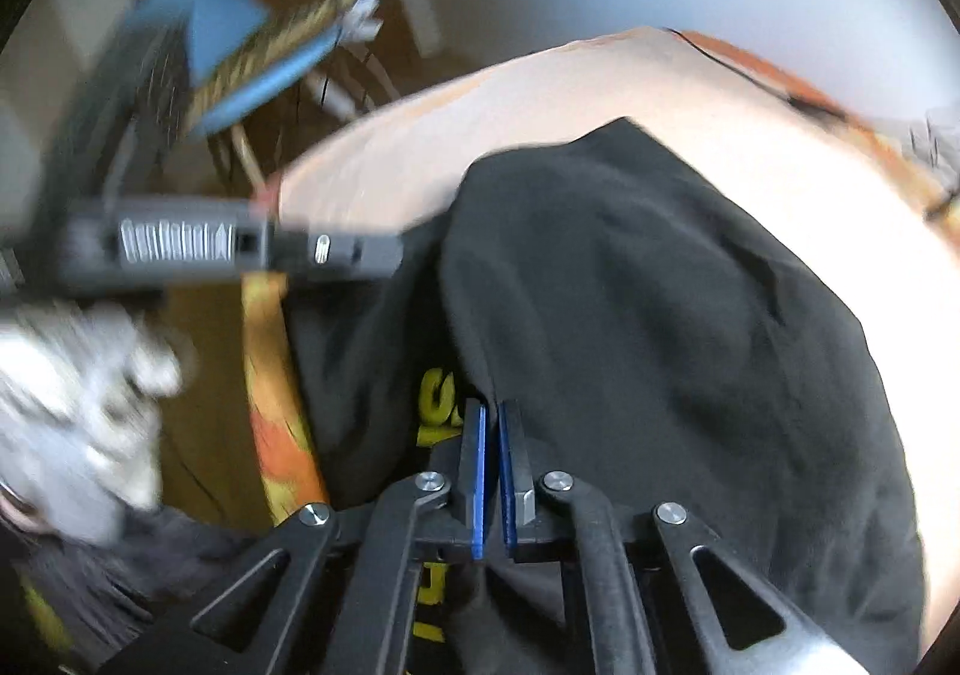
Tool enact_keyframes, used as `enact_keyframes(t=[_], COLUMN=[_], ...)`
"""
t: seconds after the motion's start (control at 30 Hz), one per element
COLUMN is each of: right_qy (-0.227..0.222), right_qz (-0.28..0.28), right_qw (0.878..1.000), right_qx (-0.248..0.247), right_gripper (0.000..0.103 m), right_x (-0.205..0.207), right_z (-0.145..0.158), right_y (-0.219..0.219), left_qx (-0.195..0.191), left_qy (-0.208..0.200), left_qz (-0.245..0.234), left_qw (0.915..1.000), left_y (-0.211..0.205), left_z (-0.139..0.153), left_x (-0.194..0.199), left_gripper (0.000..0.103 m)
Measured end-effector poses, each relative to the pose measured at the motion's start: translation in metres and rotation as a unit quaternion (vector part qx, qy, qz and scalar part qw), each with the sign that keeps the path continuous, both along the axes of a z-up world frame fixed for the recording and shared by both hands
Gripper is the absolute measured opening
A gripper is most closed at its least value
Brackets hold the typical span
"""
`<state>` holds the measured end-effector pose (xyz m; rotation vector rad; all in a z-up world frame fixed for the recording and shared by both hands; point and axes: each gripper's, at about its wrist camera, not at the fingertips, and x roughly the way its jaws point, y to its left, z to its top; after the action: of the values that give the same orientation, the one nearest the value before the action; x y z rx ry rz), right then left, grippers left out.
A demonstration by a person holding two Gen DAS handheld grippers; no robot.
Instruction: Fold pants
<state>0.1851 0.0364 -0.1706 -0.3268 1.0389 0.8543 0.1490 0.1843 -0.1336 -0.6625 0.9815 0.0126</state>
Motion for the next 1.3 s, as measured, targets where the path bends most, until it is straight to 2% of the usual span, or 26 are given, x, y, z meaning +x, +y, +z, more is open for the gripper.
enact_keyframes(t=[0.13,0.23,0.3,0.37,0.47,0.57,0.83,0.97,1.1,1.17,1.3], right_qy=[0.068,0.062,0.059,0.059,0.055,0.059,0.062,0.059,0.055,0.056,0.056], right_qz=[-0.075,-0.122,-0.132,-0.134,-0.131,-0.125,-0.119,-0.117,-0.114,-0.115,-0.114], right_qw=[0.992,0.987,0.986,0.986,0.987,0.987,0.988,0.988,0.989,0.989,0.989], right_qx=[0.080,0.089,0.086,0.079,0.071,0.076,0.078,0.076,0.072,0.073,0.074], right_gripper=[0.001,0.001,0.001,0.001,0.001,0.001,0.001,0.002,0.003,0.003,0.004], right_x=[0.043,0.065,0.068,0.070,0.071,0.070,0.068,0.066,0.065,0.065,0.064], right_z=[0.006,0.004,0.003,0.000,-0.004,-0.006,-0.005,-0.006,-0.006,-0.006,-0.006], right_y=[-0.045,-0.074,-0.083,-0.082,-0.083,-0.083,-0.092,-0.091,-0.088,-0.088,-0.087], left_qx=[0.001,0.000,0.001,-0.006,-0.013,-0.015,-0.065,-0.071,-0.065,-0.059,-0.061], left_qy=[0.000,-0.005,-0.006,-0.004,-0.006,-0.010,-0.012,-0.024,-0.038,-0.044,-0.047], left_qz=[-0.005,-0.014,-0.018,-0.023,-0.031,-0.027,-0.001,0.007,0.005,0.005,0.015], left_qw=[1.0000,0.9999,0.9998,0.9997,0.9994,0.9995,0.9978,0.9972,0.9971,0.9972,0.9969], left_y=[-0.003,-0.006,-0.011,-0.016,-0.026,-0.030,-0.033,-0.037,-0.041,-0.043,-0.042], left_z=[0.000,0.000,-0.002,-0.005,-0.007,-0.007,-0.017,-0.012,-0.003,0.000,-0.004], left_x=[0.016,0.025,0.030,0.035,0.043,0.047,0.061,0.066,0.069,0.070,0.072], left_gripper=[0.013,0.016,0.032,0.038,0.041,0.055,0.055,0.052,0.025,0.022,0.021])
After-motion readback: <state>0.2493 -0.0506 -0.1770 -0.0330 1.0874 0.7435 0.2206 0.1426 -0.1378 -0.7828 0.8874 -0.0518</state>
